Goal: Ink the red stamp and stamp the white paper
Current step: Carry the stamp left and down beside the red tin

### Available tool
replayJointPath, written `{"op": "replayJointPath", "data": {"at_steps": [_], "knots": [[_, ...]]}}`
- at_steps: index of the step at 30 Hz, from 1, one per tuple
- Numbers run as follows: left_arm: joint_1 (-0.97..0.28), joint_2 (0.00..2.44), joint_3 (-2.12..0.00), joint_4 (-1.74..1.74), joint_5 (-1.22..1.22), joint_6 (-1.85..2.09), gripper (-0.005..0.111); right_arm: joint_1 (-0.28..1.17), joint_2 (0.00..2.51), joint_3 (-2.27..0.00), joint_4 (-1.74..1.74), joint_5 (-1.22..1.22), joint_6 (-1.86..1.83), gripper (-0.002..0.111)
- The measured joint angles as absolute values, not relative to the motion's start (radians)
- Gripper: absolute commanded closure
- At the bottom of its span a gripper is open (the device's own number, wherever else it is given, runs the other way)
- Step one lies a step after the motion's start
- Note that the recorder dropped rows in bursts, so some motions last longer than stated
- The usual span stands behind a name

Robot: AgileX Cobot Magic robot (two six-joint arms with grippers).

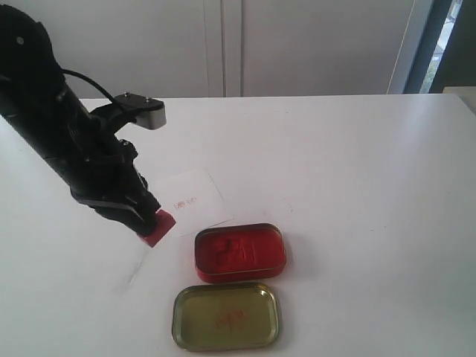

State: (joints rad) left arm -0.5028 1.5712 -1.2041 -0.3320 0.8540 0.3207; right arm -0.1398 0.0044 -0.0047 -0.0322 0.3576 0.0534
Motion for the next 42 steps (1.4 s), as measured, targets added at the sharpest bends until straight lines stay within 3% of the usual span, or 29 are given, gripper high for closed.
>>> {"op": "replayJointPath", "data": {"at_steps": [11, 19, 28, 42], "knots": [[-0.319, 1.583, -1.204, -0.637, 0.892, 0.544, 0.107, -0.14, 0.004, -0.005, -0.032, 0.358, 0.053, 0.108], [-0.295, 1.709, -1.204, -0.789, 0.927, 0.662, 0.107, -0.14, 0.004, -0.005, -0.032, 0.358, 0.053, 0.108], [-0.236, 1.729, -0.998, -1.0, 0.873, 0.85, 0.107, -0.14, 0.004, -0.005, -0.032, 0.358, 0.053, 0.108], [-0.186, 1.77, -0.961, -1.028, 0.858, 0.883, 0.107, -0.14, 0.004, -0.005, -0.032, 0.358, 0.053, 0.108]]}}
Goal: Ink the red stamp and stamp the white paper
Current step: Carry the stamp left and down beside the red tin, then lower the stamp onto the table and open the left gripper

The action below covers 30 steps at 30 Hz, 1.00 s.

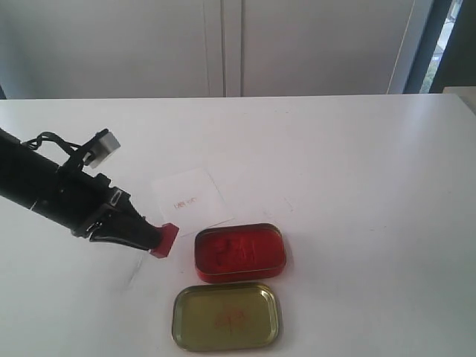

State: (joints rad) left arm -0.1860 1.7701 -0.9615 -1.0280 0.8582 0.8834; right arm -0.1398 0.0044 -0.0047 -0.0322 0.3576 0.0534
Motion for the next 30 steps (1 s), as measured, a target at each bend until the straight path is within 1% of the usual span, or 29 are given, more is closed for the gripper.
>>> {"op": "replayJointPath", "data": {"at_steps": [16, 30], "knots": [[-0.186, 1.9, -0.961, -1.052, 0.838, 0.887, 0.107, -0.14, 0.004, -0.005, -0.032, 0.358, 0.053, 0.108], [-0.186, 1.916, -0.96, -1.056, 0.804, 0.877, 0.107, -0.14, 0.004, -0.005, -0.032, 0.358, 0.053, 0.108]]}}
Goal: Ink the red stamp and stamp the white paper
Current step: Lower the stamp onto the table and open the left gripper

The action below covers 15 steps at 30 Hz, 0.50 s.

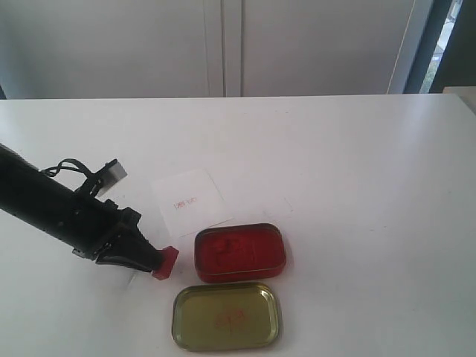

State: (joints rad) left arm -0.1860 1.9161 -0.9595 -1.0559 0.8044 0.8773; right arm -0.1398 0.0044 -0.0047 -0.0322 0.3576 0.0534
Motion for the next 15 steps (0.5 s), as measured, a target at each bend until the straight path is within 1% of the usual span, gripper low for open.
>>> {"op": "replayJointPath", "data": {"at_steps": [8, 9, 11, 15], "knots": [[-0.186, 1.916, -0.96, -1.056, 0.778, 0.855, 0.107, -0.14, 0.004, -0.005, -0.032, 0.358, 0.053, 0.108], [-0.186, 1.916, -0.96, -1.056, 0.774, 0.85, 0.105, -0.14, 0.004, -0.005, -0.032, 0.358, 0.053, 0.108], [-0.186, 1.916, -0.96, -1.056, 0.768, 0.847, 0.099, -0.14, 0.004, -0.005, -0.032, 0.358, 0.053, 0.108], [-0.186, 1.916, -0.96, -1.056, 0.764, 0.843, 0.08, -0.14, 0.004, -0.005, -0.032, 0.358, 0.053, 0.108]]}}
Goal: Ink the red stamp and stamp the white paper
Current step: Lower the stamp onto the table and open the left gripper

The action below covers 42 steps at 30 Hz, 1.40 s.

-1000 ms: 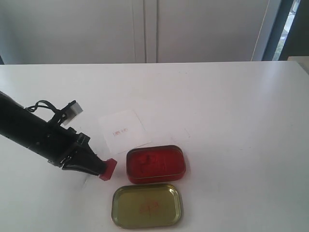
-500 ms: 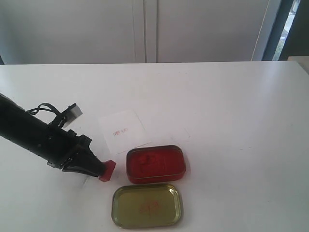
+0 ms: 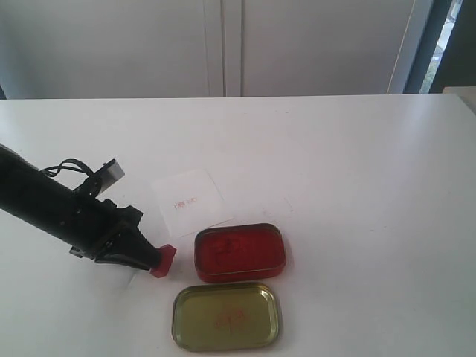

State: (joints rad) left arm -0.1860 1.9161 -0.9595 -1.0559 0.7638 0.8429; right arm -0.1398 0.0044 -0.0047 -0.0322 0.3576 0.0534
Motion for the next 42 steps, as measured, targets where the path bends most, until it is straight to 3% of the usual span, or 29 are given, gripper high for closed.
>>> {"op": "replayJointPath", "data": {"at_steps": [6, 15, 42], "knots": [[-0.186, 1.916, -0.96, -1.047, 0.764, 0.84, 0.063, -0.14, 0.004, -0.005, -0.032, 0.358, 0.053, 0.108], [-0.186, 1.916, -0.96, -1.01, 0.764, 0.835, 0.054, -0.14, 0.004, -0.005, -0.032, 0.358, 0.053, 0.108], [-0.142, 1.916, -0.96, -0.978, 0.758, 0.817, 0.054, -0.14, 0.004, -0.005, -0.032, 0.358, 0.053, 0.108]]}}
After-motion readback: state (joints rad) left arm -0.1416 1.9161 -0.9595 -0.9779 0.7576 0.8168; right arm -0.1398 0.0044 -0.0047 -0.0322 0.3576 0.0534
